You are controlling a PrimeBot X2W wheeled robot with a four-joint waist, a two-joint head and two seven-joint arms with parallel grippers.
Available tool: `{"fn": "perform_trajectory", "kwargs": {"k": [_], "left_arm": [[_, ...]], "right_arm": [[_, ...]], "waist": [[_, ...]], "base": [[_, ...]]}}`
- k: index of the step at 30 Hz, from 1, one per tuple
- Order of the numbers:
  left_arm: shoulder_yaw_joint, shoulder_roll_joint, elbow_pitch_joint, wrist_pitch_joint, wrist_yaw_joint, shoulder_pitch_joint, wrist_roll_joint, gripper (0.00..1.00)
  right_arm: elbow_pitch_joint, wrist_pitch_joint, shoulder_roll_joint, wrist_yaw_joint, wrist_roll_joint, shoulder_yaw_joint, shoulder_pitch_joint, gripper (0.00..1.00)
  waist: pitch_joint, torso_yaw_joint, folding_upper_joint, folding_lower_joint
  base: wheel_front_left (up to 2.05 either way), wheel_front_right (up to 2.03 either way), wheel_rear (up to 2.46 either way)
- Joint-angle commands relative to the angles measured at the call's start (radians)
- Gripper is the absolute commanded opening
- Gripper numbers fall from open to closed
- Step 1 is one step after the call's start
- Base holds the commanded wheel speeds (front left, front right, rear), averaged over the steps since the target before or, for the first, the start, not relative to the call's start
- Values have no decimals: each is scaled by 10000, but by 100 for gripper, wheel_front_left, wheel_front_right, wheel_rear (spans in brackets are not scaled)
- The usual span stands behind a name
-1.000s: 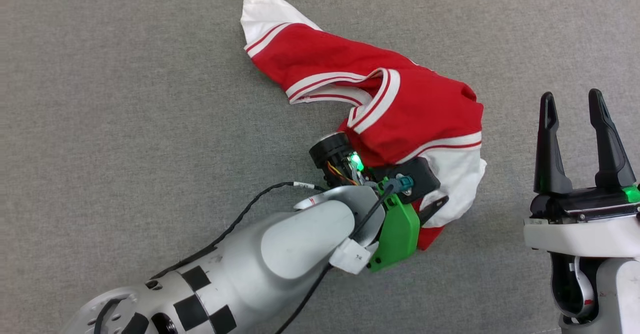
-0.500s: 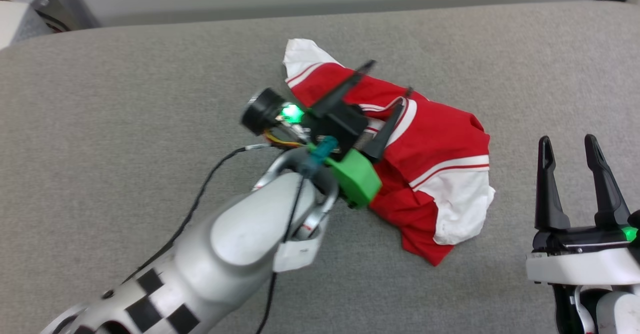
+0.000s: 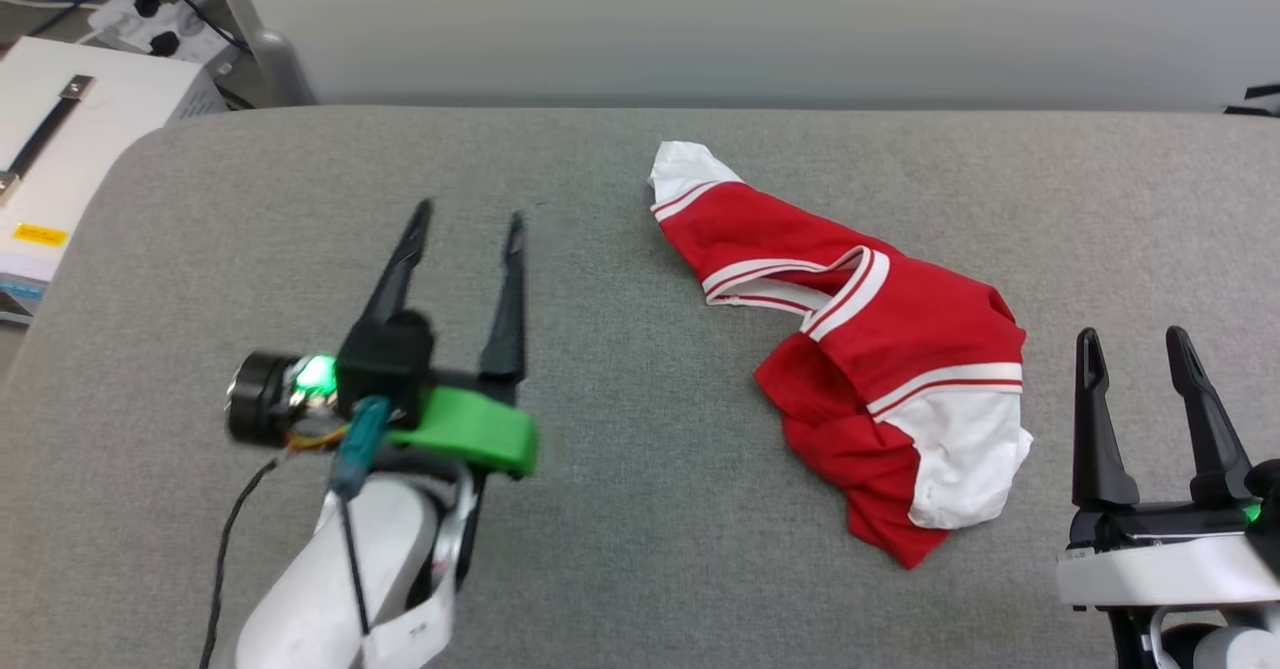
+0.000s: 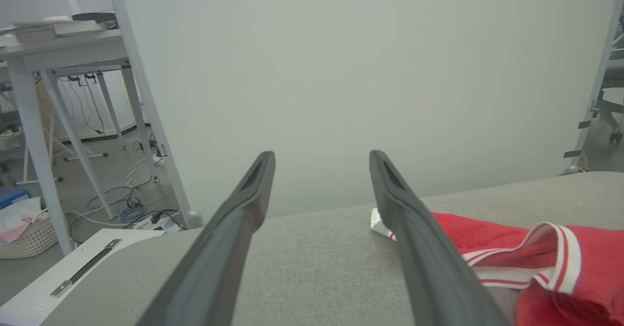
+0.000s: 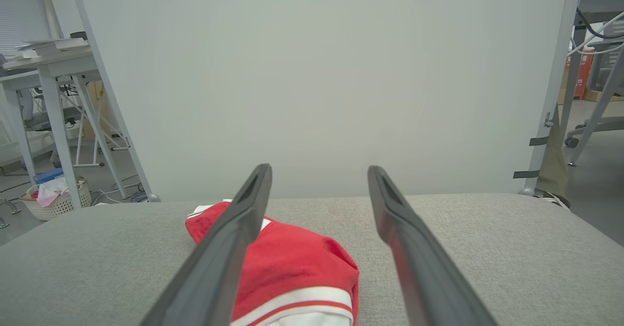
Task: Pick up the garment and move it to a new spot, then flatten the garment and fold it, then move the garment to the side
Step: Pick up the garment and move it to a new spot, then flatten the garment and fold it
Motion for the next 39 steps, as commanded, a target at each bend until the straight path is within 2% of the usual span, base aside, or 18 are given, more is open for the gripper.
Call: {"fn": "perform_trajectory", "kwargs": {"k": [1,6,15,26,39], "left_arm": [[406,9,-131,-56,66,567,153,100],[1820,-233,-517,-56,-195,2090,656,100],[3208,-864,-557,-56,-1335,4046,1658,100],[3945,-1681,-516,-56,-2320,4778,2480,100],[4517,-2048,-357,-57,-2848,4922,2951,100]], "right_arm": [[56,-47,-14,-7,-83,2,146,100],[122,-47,-14,-7,-53,-73,378,100],[537,-47,-14,-7,99,-77,850,100],[646,-48,-14,-7,-16,35,1393,100],[796,-48,-14,-7,-41,118,1524,100]], "waist": [[-254,160,0,1],[-505,246,0,1],[-940,309,0,1],[-1261,364,0,1],[-1374,289,0,1]], "base": [[0,0,0],[0,0,0],[0,0,0],[0,0,0],[0,0,0]]}}
